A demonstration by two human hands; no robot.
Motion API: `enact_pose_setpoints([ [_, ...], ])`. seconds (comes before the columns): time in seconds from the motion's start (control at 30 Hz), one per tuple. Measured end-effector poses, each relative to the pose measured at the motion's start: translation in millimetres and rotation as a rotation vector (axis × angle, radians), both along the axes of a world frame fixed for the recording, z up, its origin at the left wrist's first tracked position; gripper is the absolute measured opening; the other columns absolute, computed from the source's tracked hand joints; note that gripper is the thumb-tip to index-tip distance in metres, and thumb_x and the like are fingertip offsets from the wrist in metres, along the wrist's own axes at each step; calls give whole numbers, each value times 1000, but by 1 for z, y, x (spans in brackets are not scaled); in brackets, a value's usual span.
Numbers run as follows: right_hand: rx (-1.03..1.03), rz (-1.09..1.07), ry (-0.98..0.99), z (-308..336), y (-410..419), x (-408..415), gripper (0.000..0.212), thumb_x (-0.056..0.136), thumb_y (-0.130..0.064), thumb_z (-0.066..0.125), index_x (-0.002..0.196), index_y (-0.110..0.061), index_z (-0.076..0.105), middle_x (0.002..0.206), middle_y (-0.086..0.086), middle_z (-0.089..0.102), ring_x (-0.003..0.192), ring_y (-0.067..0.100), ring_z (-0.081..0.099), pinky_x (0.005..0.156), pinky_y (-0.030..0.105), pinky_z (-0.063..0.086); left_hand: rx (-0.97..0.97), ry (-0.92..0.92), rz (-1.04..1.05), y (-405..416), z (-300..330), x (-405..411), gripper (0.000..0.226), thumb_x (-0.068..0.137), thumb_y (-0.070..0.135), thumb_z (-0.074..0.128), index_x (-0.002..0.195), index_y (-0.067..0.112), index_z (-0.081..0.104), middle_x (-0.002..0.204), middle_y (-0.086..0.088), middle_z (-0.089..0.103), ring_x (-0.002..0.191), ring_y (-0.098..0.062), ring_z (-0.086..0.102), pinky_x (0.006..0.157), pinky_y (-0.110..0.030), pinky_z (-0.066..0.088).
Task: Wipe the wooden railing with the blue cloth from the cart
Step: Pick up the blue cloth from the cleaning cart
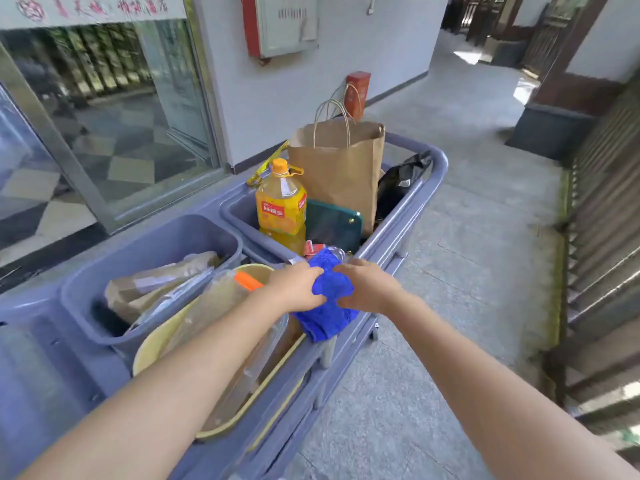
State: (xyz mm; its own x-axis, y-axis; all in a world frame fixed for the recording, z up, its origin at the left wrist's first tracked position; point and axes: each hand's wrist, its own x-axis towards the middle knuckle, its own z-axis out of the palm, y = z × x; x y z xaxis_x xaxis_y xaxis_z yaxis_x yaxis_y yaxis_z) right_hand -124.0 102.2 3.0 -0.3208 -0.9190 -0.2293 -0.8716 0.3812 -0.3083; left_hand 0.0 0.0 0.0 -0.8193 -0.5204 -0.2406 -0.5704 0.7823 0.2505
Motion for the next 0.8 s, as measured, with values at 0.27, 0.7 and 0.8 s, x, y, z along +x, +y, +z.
enact_pose_setpoints([
  [0.27,-11,20,82,-54,16,7,59,83,-40,57,137,-25,38,151,5,27,140,24,16,104,44,39,-97,-241,-19,5,-38,0,71,84,51,49,144,25,21,156,-4,19,142,-31,17,110,-45,28],
  [0.7,-403,-95,40,-67,37,22,22,80,-28,60,100,-22,67,103,-5,66,99,19,51,72,32,48,-138,143,-11,29,-36,15,18,86,25,51,98,20,63,103,-3,68,98,-27,60,73,-35,47],
  [0.8,-397,-108,10,-46,39,12,20,77,-31,63,96,-25,67,95,-4,67,96,19,55,71,32,48,-68,254,-25,27,-19,13,14,80,21,54,91,19,62,96,-3,67,91,-26,61,64,-31,39],
])
